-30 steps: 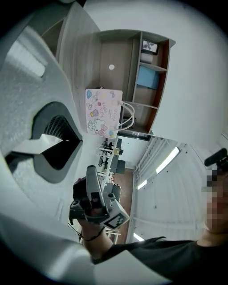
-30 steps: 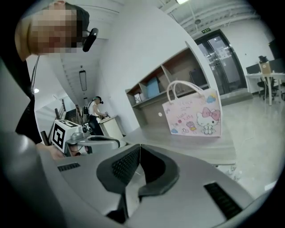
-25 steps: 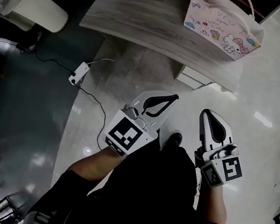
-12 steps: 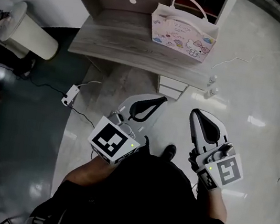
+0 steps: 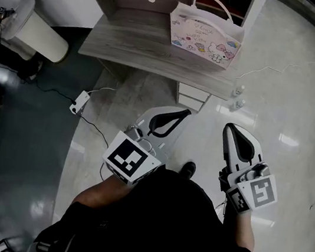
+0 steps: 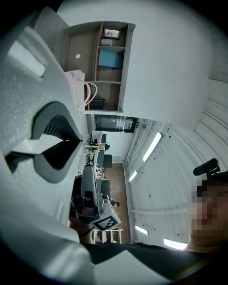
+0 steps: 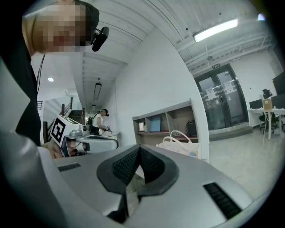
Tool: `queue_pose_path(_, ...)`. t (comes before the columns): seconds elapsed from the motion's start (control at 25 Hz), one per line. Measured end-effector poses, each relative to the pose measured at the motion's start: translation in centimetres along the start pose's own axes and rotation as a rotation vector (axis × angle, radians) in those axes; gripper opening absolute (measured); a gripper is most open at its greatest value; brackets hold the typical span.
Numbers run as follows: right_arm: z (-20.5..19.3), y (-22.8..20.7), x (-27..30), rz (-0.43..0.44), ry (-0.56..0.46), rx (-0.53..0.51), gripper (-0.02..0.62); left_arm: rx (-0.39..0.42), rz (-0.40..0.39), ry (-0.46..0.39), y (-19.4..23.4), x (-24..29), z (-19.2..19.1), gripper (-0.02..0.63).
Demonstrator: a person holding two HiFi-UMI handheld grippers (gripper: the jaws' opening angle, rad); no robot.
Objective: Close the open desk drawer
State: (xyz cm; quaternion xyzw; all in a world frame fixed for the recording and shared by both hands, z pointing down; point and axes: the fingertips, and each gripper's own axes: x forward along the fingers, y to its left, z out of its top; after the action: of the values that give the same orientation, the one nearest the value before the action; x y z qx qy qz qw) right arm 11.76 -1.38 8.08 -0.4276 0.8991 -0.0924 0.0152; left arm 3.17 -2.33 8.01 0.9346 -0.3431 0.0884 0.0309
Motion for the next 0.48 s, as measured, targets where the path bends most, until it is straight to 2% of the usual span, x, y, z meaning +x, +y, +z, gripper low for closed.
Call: queue_pose_path(0.48,-0.5,0.3,1.7,0.034,0.003,0.002,0.011,-0.005,0.030,0.001,1.3,-0.2,-0.2,0.008)
